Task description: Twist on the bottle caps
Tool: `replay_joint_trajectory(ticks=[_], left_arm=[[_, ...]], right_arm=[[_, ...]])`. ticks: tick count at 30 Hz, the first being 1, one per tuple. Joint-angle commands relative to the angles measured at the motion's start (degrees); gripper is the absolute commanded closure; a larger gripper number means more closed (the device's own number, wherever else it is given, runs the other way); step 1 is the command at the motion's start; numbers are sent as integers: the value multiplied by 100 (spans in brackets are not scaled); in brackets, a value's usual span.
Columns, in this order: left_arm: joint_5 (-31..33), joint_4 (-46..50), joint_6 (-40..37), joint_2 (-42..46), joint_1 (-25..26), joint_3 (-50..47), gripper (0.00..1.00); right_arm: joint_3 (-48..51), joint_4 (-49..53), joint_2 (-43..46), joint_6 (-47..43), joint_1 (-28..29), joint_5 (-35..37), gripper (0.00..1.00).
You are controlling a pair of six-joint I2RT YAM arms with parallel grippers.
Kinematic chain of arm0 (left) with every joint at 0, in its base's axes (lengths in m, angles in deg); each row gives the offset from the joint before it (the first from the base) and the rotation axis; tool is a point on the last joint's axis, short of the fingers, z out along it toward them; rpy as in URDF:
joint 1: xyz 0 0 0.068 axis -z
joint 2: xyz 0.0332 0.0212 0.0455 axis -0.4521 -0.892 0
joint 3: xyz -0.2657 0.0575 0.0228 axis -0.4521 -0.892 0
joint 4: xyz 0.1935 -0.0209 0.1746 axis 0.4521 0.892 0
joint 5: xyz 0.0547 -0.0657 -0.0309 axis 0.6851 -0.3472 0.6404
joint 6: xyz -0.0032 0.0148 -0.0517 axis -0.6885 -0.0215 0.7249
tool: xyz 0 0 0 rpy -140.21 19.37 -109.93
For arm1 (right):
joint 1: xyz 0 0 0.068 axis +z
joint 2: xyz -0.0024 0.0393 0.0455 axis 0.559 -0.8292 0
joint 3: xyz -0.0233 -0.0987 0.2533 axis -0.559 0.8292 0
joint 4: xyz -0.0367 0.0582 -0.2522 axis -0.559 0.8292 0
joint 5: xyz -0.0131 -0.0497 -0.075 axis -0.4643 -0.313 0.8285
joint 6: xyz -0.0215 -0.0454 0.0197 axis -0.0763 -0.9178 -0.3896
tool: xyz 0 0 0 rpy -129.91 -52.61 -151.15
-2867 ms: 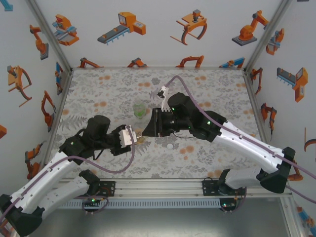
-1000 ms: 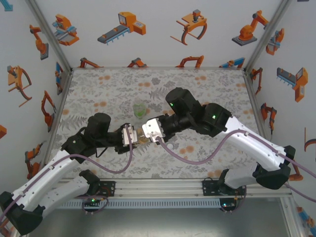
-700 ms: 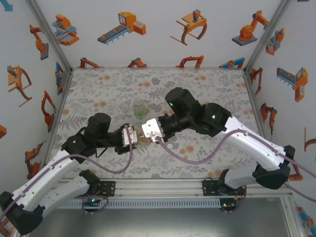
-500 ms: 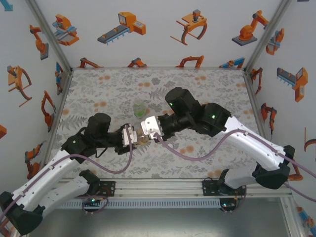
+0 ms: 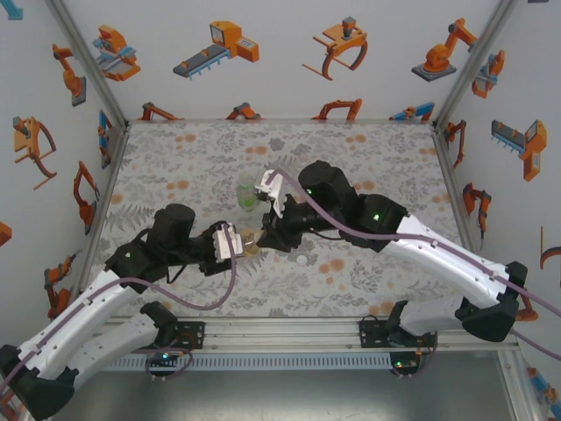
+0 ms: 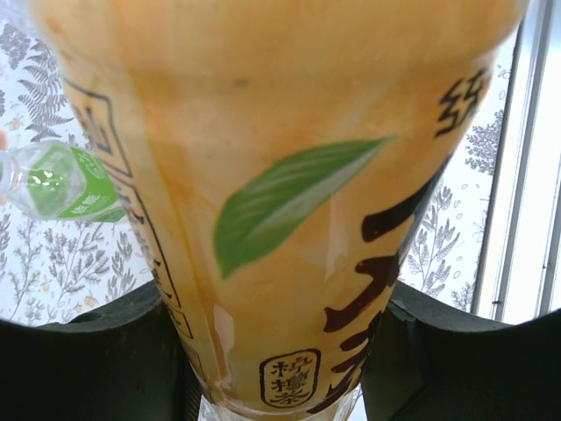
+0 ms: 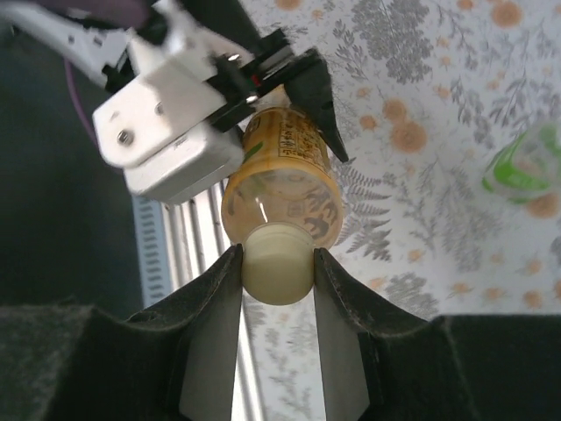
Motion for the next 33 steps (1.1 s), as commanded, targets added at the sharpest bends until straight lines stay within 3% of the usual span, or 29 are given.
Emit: replay_joint_trajectory(ticks=[1, 6, 10, 23, 24, 27, 31, 33], left_arm=[[252, -469, 136, 79, -18, 104, 100], [259, -469, 158, 82, -18, 106, 100], [311, -492, 184, 74, -15, 104, 100], [378, -522, 219, 116, -15, 89, 100], [367, -527, 220, 118, -17, 90, 100], [350, -531, 204, 97, -18, 88, 100], [336, -531, 202, 84, -18, 89, 100], [340, -531, 202, 84, -11, 90, 100]], right_arm=[[16, -51, -76, 2059, 93, 425, 100], [-55, 135, -154, 3667, 91, 1179, 100], [-30, 141, -283, 4724, 10, 996, 100], [95, -185, -62, 4968, 12, 1267, 100], [87, -195, -87, 4968, 8, 1237, 97], [60, -196, -148, 4934, 6, 1152, 73], [19, -214, -234, 4885, 5, 1046, 53], [-26, -174, -300, 4871, 8, 993, 49]])
